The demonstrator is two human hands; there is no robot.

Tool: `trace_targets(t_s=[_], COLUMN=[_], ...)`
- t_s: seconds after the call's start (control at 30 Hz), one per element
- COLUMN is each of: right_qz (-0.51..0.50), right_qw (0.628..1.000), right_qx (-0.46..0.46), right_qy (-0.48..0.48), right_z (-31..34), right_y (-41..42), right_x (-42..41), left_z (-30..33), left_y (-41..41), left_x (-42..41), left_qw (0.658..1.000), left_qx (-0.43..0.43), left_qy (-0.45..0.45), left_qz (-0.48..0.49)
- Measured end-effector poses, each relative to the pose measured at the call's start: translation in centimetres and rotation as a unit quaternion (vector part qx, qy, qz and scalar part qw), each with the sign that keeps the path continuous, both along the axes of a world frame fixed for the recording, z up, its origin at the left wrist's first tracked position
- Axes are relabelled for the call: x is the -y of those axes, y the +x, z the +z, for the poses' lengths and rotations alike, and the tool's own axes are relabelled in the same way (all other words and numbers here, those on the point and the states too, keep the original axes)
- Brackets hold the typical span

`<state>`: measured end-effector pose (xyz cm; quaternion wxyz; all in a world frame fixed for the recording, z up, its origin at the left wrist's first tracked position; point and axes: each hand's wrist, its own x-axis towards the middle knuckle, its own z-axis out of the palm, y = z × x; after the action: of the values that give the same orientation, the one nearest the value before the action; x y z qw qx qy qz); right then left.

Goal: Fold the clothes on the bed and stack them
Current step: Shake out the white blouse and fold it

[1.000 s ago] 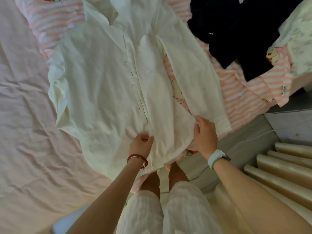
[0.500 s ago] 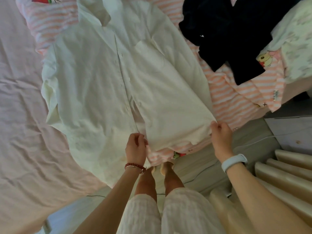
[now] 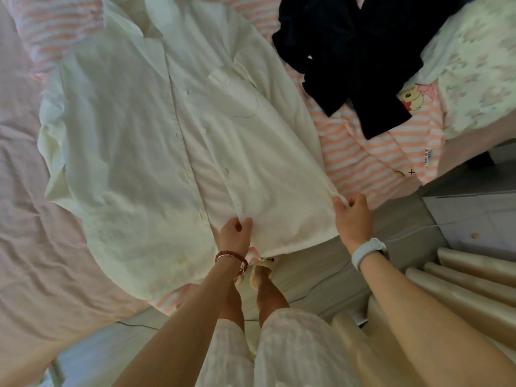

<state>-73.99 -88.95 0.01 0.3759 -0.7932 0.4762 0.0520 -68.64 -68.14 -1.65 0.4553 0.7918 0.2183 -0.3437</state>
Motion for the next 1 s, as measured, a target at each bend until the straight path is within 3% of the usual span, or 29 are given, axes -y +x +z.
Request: trace_targets(t_s=[0.13,0.23,0.33,0.53,0.63,0.83,1.0], right_qz=[0.031,0.086,0.122,0.147,0.183,0.459,0.548], right_qw=[0.997,0.993,0.990,0.976,0.968,0.867,0.818], right_qx=[0.040,0.058,0.013,-0.107,-0.059,0.027,0.020], right_qy=[-0.060,-0.061,-0.062,-0.119,-0.162,-0.192,-0.175], right_z=[-0.1,-0.1,-0.8,-1.2,-0.5,0.2,0.1], right_y=[0.0,-0.7,-1.9,-1.0,0.3,5.5,13.1], right_x=[-1.0,-2.0,-2.6,-3.5,-4.7,-8.0,-10.7], left_z=[1.5,2.0,1.0,-0.8,-0.2,1.0,1.1], left_y=[-0.8,-1.1,-1.5,-2.0,-1.6,2.1,8.9], left_x=[-1.1,-2.9,-5.1,-7.1,-7.3,-7.3,-8.0], left_qw=[0.985,0.974,0.979,0.968,0.973,0.981,0.975], left_qx=[0.161,0.199,0.144,-0.012,0.013,0.111,0.152], left_qy=[0.034,0.073,0.128,0.201,0.202,0.160,0.160], left_qz=[0.041,0.074,0.065,-0.152,-0.109,-0.029,-0.038])
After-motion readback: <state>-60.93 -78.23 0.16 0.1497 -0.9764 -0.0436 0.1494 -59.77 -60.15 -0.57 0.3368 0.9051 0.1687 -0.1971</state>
